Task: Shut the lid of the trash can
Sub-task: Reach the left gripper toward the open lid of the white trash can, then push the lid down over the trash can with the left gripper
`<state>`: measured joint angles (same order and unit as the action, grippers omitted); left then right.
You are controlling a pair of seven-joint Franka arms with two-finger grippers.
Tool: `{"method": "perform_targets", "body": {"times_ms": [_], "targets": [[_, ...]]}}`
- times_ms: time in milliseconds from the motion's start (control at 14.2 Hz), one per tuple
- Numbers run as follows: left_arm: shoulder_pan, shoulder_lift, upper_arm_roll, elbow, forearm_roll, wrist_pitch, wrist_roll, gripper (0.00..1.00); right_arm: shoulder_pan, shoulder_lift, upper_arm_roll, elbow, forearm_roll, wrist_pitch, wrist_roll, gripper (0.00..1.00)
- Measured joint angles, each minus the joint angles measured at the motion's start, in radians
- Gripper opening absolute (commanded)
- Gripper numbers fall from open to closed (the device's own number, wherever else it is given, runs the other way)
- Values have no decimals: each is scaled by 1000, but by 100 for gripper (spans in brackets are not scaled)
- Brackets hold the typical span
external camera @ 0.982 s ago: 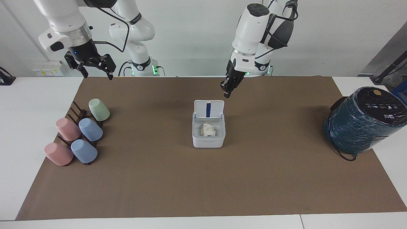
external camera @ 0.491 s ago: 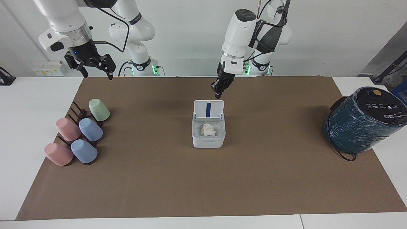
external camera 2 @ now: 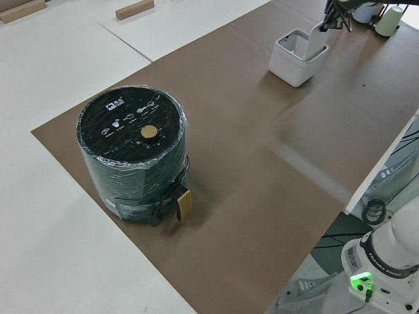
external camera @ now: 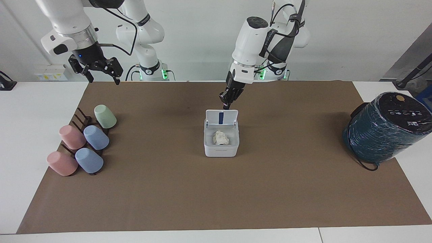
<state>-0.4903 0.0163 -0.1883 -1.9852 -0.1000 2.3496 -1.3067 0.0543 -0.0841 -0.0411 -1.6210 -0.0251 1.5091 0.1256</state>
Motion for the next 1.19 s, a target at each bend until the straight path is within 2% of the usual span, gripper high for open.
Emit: {"method": "perform_targets", "body": {"times_ms": [561,1193], "targets": [[0,76,10,1,0,234,-2,0,0,0,0,0,0,0,0,100],[10,109,17,2,0,289,-2,0,0,0,0,0,0,0,0,100]]}}
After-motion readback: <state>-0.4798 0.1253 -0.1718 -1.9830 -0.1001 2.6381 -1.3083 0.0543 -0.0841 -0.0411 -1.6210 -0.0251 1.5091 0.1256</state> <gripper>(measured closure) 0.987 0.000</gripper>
